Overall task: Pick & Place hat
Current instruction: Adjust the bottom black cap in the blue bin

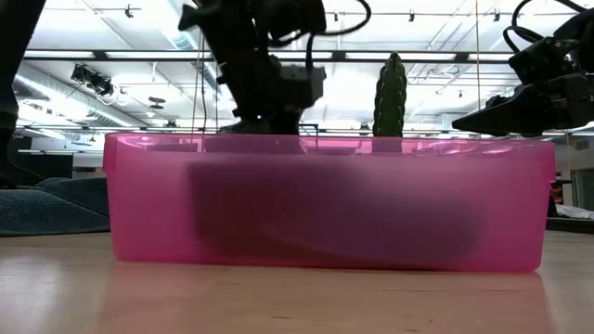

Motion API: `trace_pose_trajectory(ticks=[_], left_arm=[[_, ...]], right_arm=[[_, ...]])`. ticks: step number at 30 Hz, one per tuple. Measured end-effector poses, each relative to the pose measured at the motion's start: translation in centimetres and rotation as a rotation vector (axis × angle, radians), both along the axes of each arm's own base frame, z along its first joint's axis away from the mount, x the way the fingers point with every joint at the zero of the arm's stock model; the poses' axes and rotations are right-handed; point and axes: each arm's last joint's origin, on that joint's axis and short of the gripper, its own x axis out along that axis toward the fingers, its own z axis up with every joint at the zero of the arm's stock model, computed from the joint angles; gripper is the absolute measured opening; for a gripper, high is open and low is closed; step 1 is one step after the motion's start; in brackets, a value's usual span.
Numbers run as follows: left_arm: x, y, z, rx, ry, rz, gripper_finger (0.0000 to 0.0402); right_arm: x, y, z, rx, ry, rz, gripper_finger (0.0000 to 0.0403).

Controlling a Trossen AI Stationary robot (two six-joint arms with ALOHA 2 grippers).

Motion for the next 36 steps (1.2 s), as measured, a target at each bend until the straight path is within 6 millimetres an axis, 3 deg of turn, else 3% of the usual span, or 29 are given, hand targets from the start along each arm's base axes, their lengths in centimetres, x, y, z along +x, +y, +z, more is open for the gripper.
trace_pose_trajectory(ticks=[12, 15, 21, 30, 36], left_arm=[[0.3, 1.8, 0.0, 0.002, -0.012, 0.038, 0.0187], [0.3, 1.8, 0.1, 0.003, -0.015, 0.039, 0.0147], [0.3, 1.8, 0.1, 0.004, -0.012, 0.035, 0.0016], [0.3, 2.2, 0.2, 0.097, 0.002, 0.044, 0.0006], [0.4, 3.7, 0.2, 0.073, -0.014, 0.101, 0.0005]], right_arm=[[0.0, 0.0, 0.0, 0.0, 0.0, 0.0, 0.0193], [0.0, 0.0, 0.0, 0.0, 0.0, 0.0, 0.0193], [0.0, 0.0, 0.0, 0.0, 0.0, 0.0, 0.0193], [0.0, 0.0, 0.0, 0.0, 0.0, 0.0, 0.0193], [0.0, 0.0, 0.0, 0.0, 0.0, 0.0, 0.0193]])
